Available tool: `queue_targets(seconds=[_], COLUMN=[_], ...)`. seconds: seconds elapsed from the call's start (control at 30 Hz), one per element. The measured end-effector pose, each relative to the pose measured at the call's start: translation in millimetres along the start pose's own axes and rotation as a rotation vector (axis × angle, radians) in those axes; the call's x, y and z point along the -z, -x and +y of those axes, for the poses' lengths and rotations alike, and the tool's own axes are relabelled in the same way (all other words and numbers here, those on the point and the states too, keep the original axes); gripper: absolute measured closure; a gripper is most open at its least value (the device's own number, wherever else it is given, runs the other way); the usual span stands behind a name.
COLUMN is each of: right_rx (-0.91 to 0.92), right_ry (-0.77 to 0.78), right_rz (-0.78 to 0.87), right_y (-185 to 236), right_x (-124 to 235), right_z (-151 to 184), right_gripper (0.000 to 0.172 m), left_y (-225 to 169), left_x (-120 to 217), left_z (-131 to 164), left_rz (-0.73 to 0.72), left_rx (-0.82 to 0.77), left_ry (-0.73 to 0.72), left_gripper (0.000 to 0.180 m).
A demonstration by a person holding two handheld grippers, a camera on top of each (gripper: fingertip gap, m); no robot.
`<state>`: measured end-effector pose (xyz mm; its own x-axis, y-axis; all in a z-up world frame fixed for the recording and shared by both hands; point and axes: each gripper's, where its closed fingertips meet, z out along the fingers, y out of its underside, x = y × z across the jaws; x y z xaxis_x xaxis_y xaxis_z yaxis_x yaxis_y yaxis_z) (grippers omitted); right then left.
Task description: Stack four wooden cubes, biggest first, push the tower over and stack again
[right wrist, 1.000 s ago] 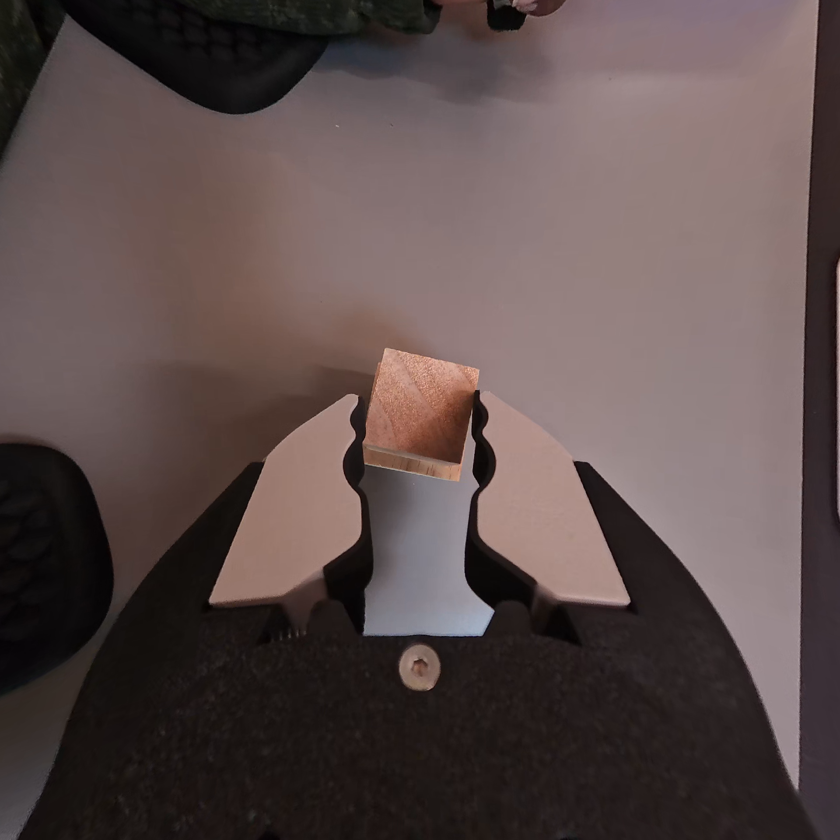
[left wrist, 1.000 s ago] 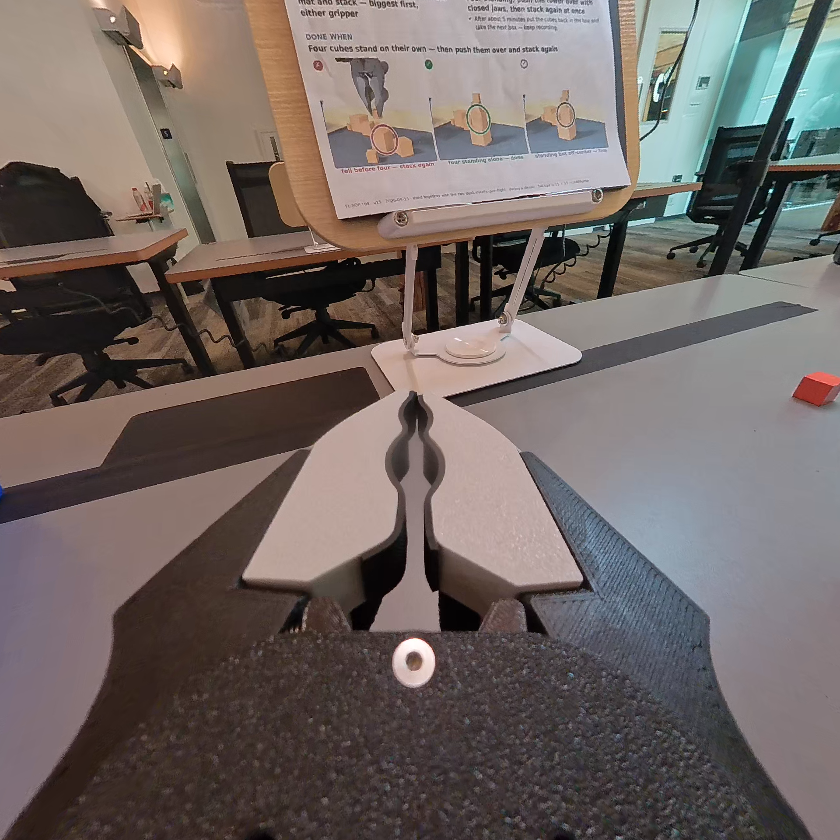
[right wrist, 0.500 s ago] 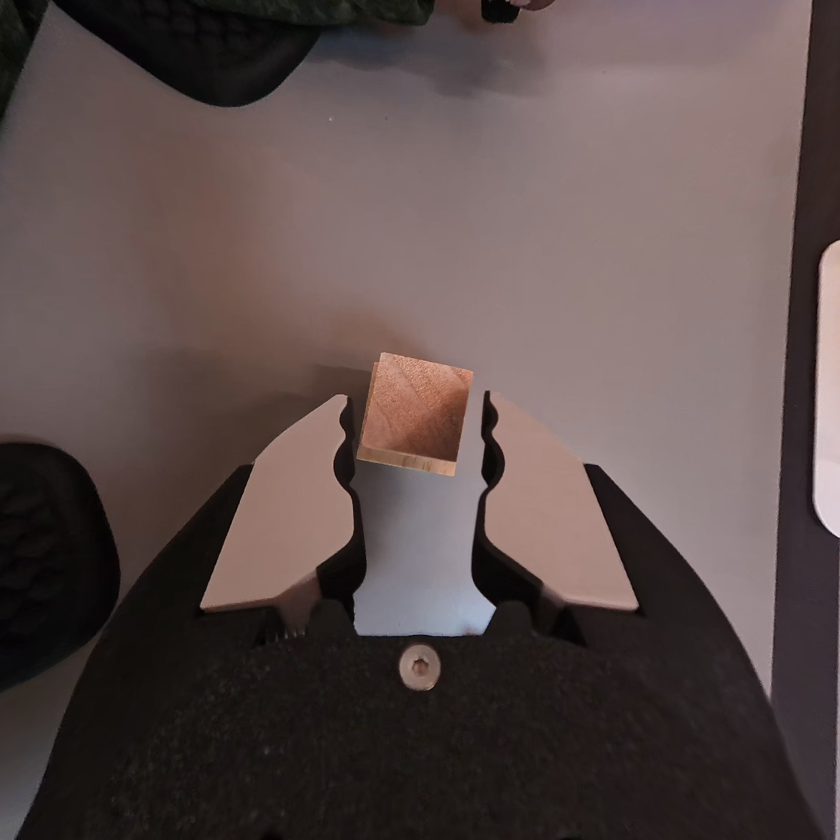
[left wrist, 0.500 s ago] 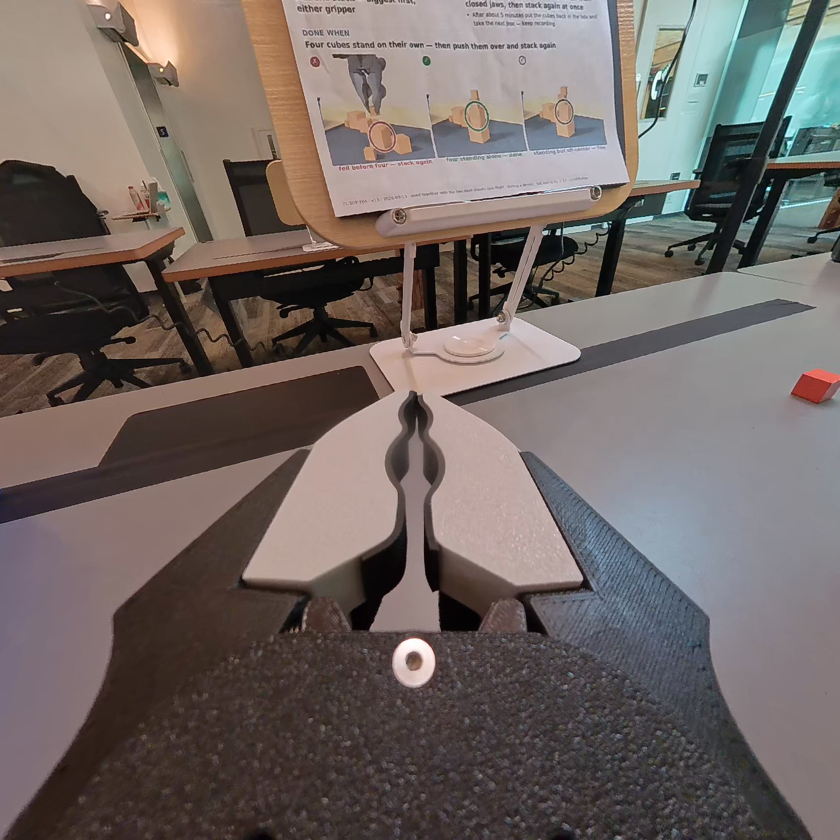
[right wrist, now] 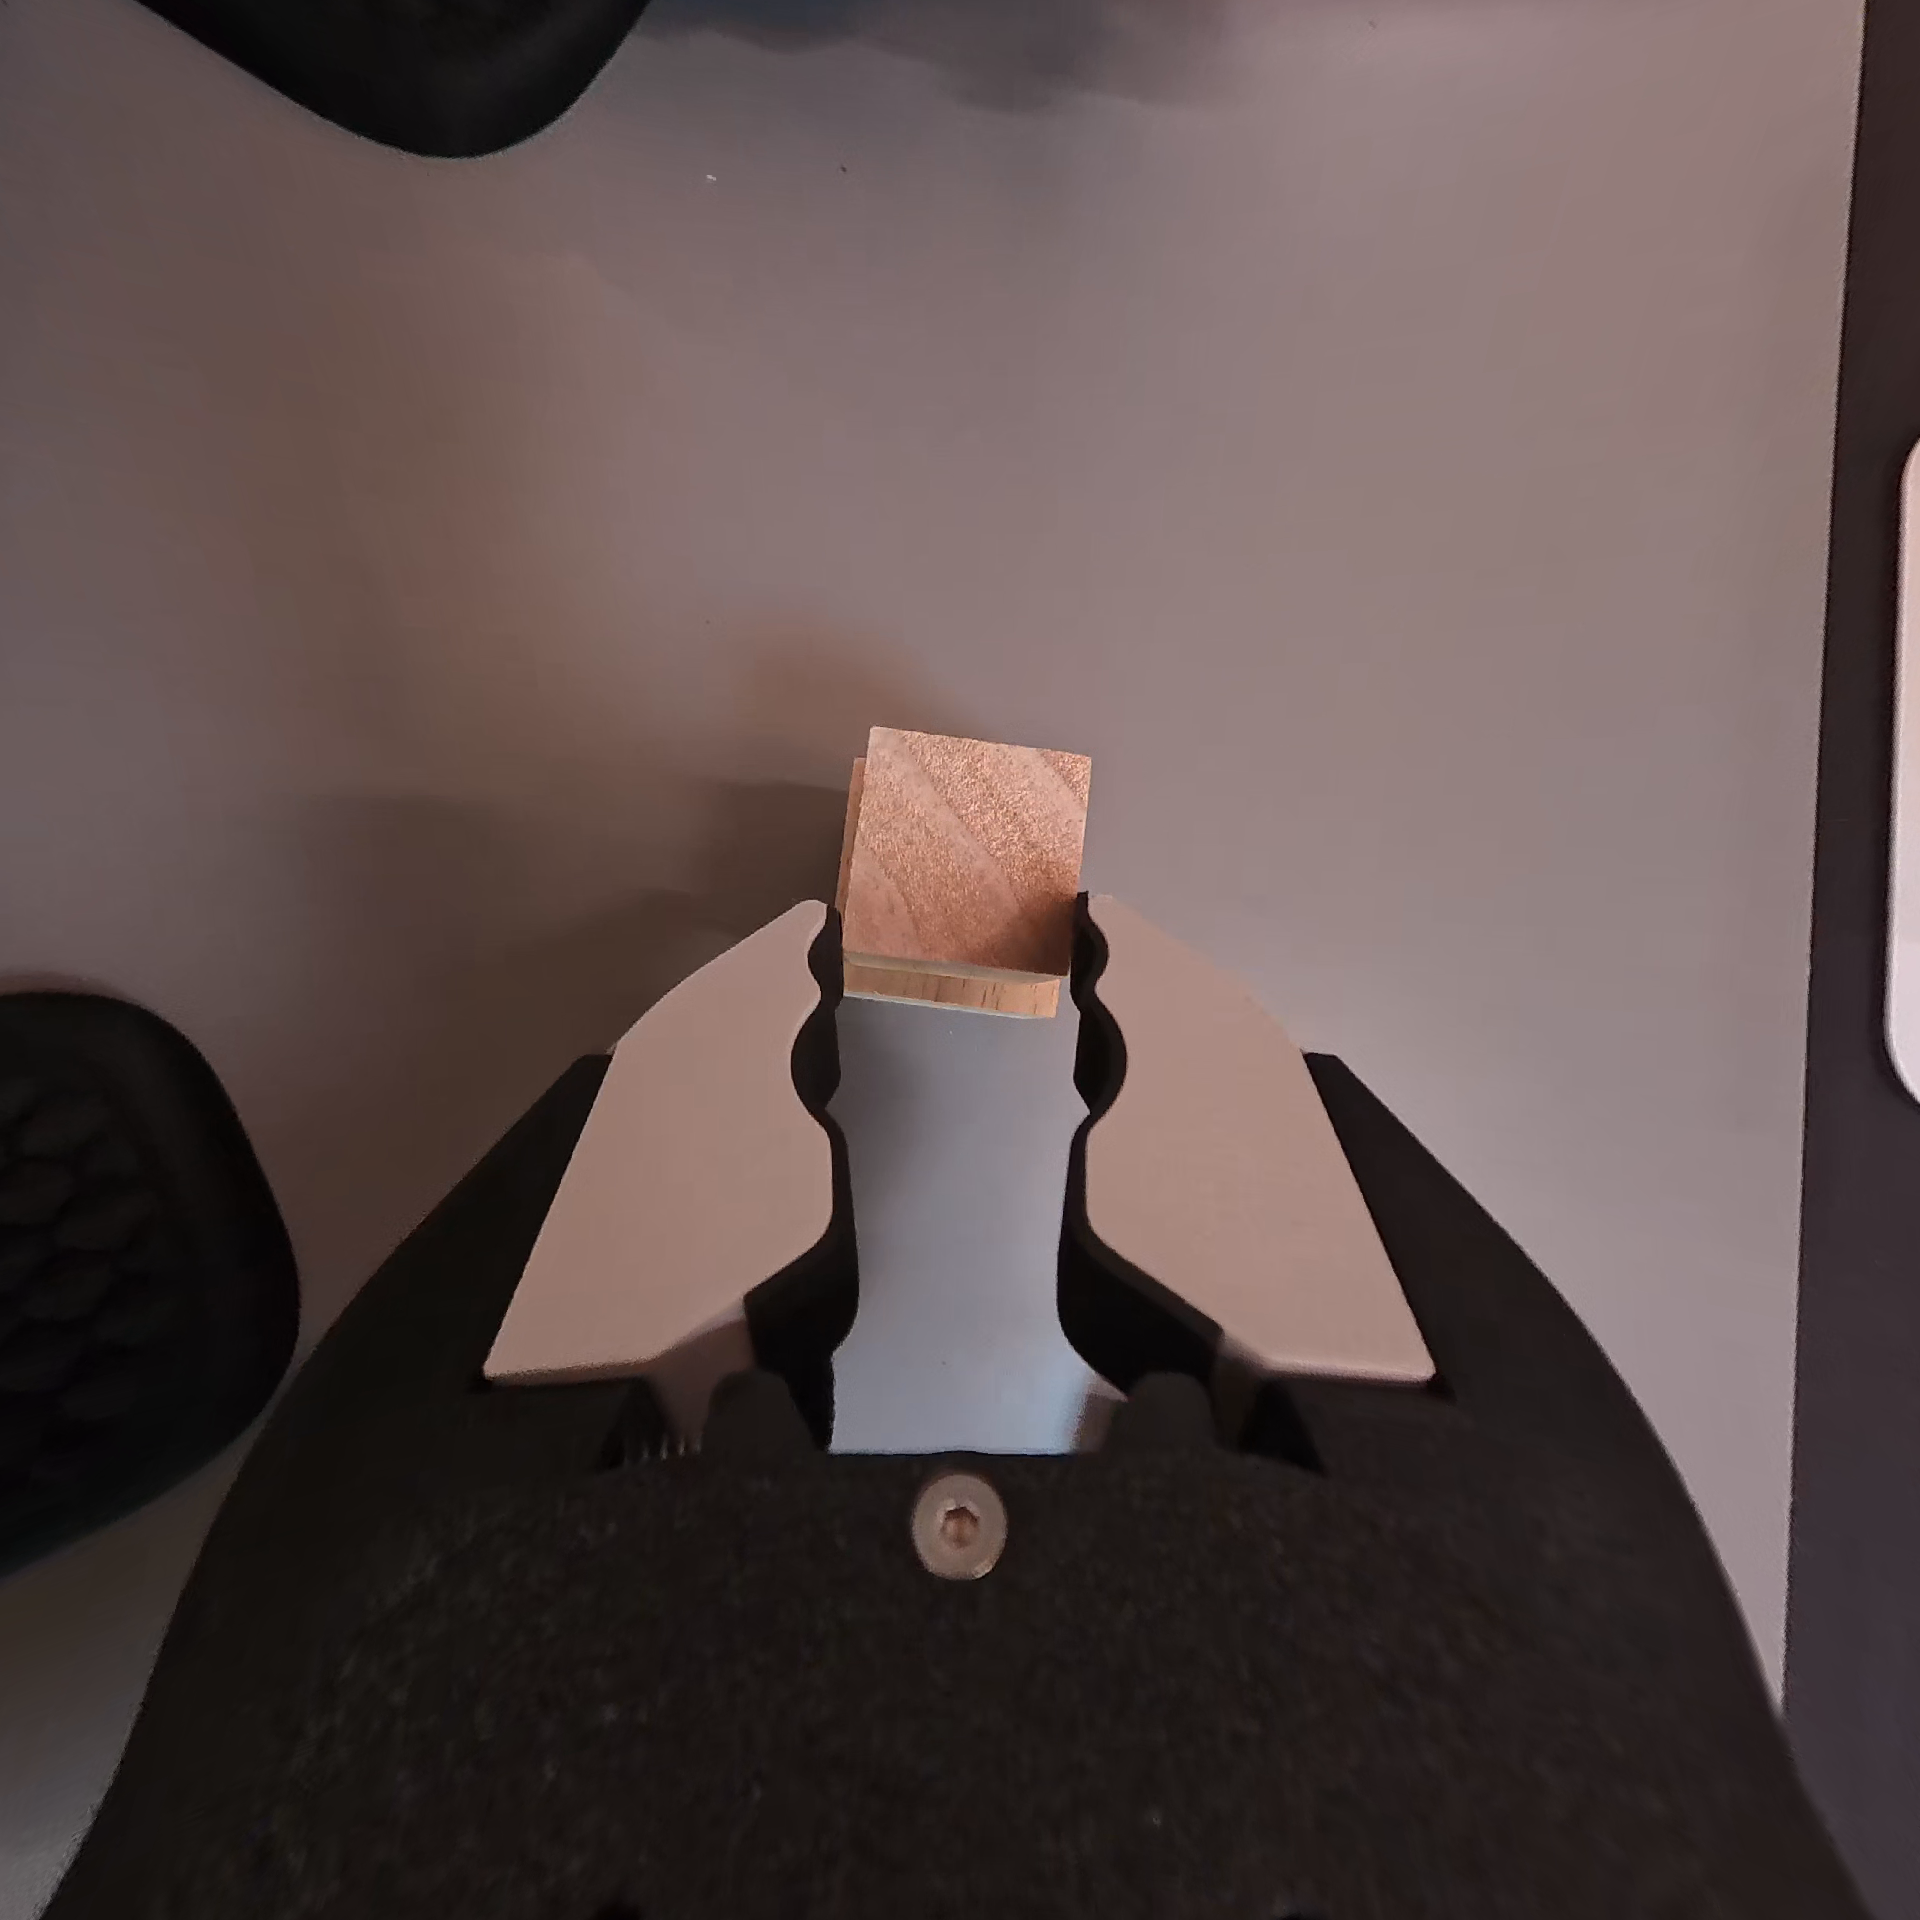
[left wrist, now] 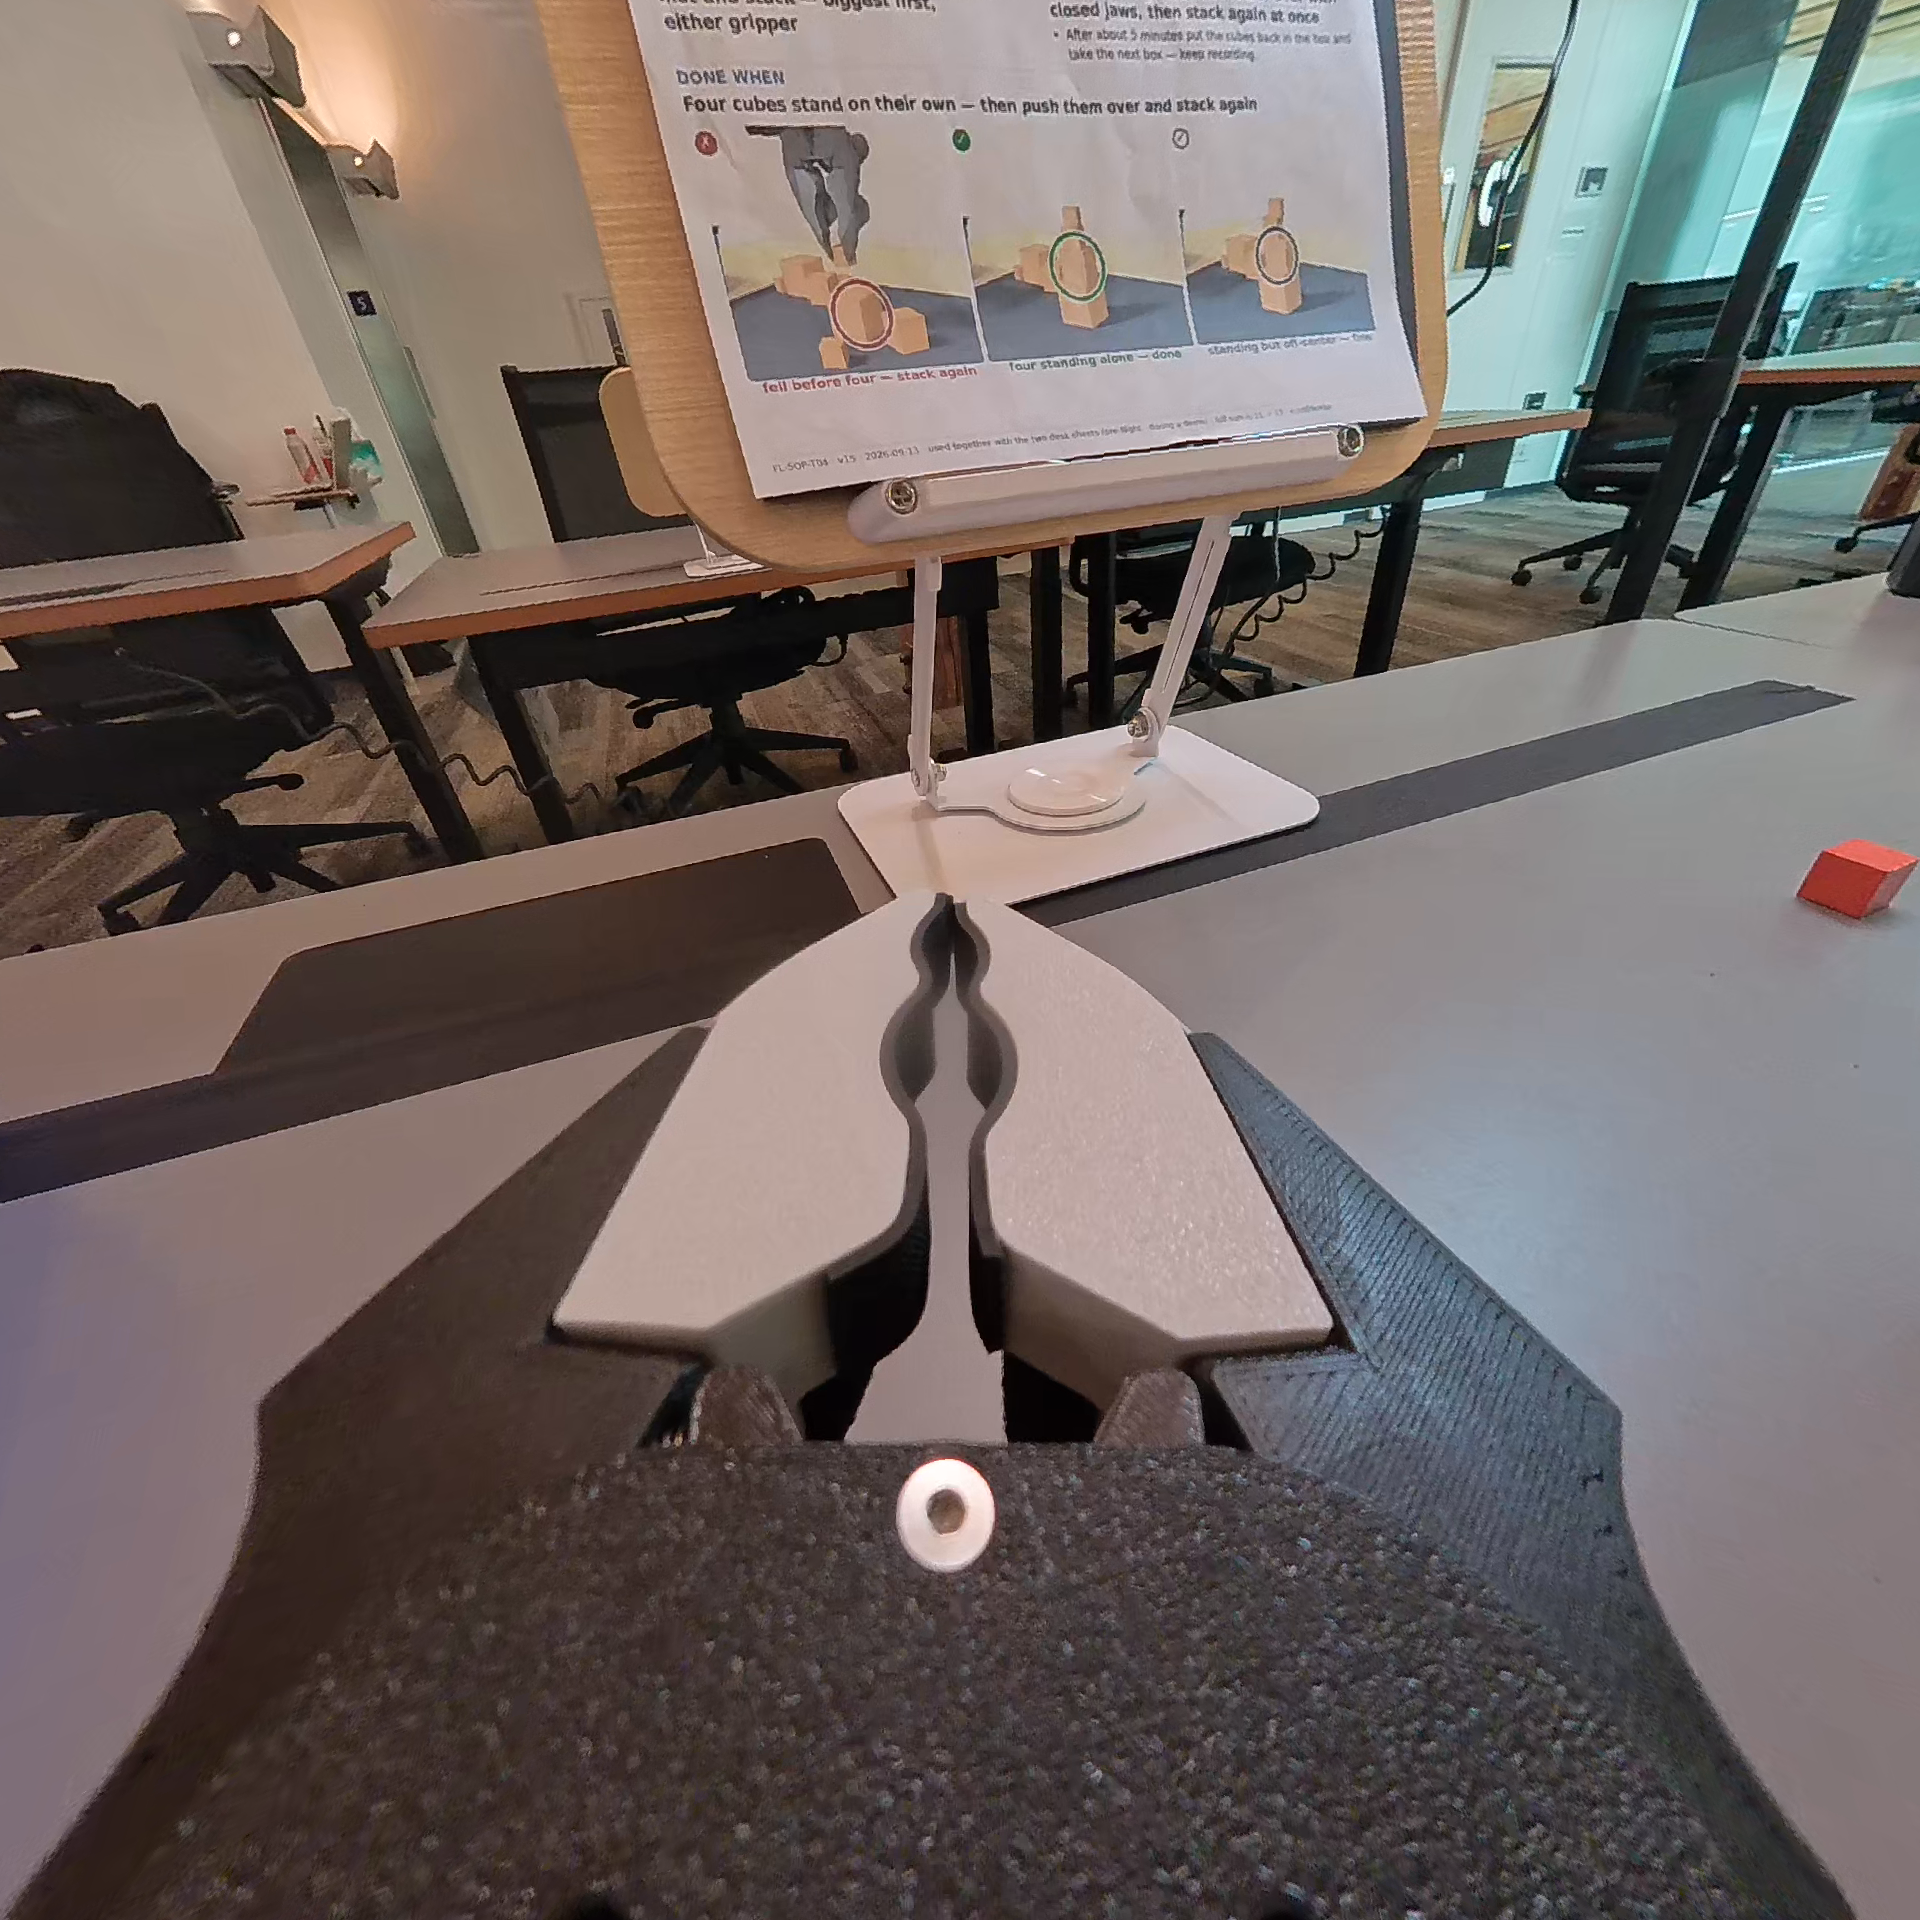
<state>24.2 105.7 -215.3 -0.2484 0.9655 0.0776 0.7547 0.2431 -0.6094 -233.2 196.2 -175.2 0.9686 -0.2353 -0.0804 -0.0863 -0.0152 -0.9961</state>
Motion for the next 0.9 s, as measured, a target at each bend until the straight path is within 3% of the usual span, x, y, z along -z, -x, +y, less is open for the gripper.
queue_targets(seconds=[0.3, 0.47, 0.63, 0.9], right_rx=[0.019, -0.077, -0.276, -0.4], right_ry=[0.004, -0.132, -0.234, -0.075], right_rz=[0.017, 0.196, 0.492, 0.454], right_y=[-1.5, -26.5, -63.7, -45.9], right_x=[1.5, 43.9, 89.2, 55.7], right_z=[-1.1, -4.1, 43.6, 124.3], right_gripper=[0.125, 0.123, 0.128, 0.128], left_y=[-0.5, 0.8, 5.5, 5.4], left_x=[-0.7, 0.0, 4.3, 6.3], left_z=[0.0, -1.5, -11.9, -14.9], left_rz=[0.004, -0.001, -0.039, -0.044], left_rx=[0.001, 0.005, -0.006, -0.009], left_ry=[0.0, -0.005, -0.058, -0.076], left_gripper=[0.18, 0.18, 0.18, 0.18])
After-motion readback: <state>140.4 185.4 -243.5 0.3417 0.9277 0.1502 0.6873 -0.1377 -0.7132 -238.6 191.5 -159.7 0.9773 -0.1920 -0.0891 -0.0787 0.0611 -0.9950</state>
